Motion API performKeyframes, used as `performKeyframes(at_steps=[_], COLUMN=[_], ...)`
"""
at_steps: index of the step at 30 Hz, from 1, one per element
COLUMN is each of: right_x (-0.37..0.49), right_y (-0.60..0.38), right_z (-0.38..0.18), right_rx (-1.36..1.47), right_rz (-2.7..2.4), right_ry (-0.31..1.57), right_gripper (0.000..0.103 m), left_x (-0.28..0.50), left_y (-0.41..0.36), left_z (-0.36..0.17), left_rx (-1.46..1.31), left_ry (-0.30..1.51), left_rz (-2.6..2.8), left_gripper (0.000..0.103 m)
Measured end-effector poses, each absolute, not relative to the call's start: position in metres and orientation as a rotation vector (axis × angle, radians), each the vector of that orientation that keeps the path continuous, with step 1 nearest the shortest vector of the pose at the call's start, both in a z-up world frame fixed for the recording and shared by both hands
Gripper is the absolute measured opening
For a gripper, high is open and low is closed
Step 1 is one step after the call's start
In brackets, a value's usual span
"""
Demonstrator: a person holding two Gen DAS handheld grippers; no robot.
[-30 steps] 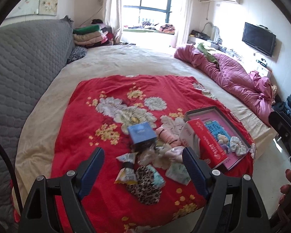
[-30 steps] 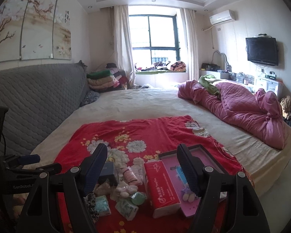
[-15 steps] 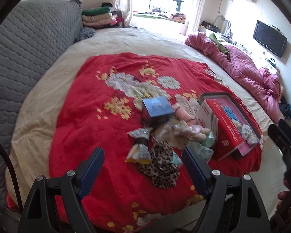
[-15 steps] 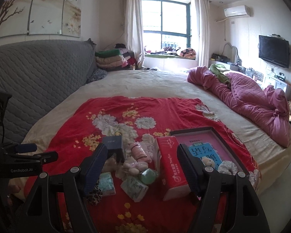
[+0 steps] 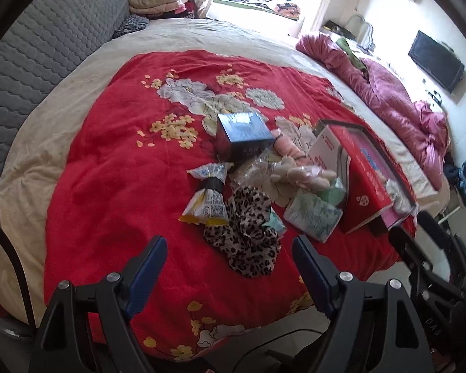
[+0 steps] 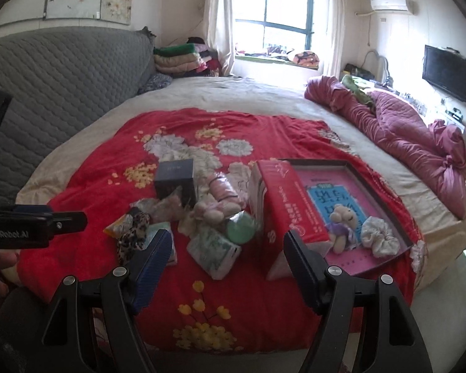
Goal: Organize soft objects
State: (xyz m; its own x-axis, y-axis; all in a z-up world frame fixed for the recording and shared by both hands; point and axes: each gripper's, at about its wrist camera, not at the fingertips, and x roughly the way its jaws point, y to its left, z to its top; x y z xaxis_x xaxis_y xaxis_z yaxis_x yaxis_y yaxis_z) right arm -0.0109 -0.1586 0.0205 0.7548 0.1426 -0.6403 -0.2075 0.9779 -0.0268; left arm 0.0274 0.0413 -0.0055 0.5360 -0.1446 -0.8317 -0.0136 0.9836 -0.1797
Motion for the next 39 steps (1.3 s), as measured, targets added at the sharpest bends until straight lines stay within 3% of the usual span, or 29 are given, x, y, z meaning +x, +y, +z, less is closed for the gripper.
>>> performKeyframes(at_steps=[34, 39], right_x=[0.056, 0.066], right_y=[-0.151, -0.15], right_z=[-0.076, -0.085], right_rx=[-0.044, -0.024], right_rz=[0.195, 0.205], right_ry=[0.908, 0.93], right_gripper=[0.075, 0.075], left_x=[0.072, 0.074], left_y=[0.042, 0.046], left_z=[-0.102, -0.106], left_rx=[-0.277, -0.321], left_ry=[1.12, 1.118], left_rz=[-0.09, -0.122], left_gripper=[0.082, 0.069])
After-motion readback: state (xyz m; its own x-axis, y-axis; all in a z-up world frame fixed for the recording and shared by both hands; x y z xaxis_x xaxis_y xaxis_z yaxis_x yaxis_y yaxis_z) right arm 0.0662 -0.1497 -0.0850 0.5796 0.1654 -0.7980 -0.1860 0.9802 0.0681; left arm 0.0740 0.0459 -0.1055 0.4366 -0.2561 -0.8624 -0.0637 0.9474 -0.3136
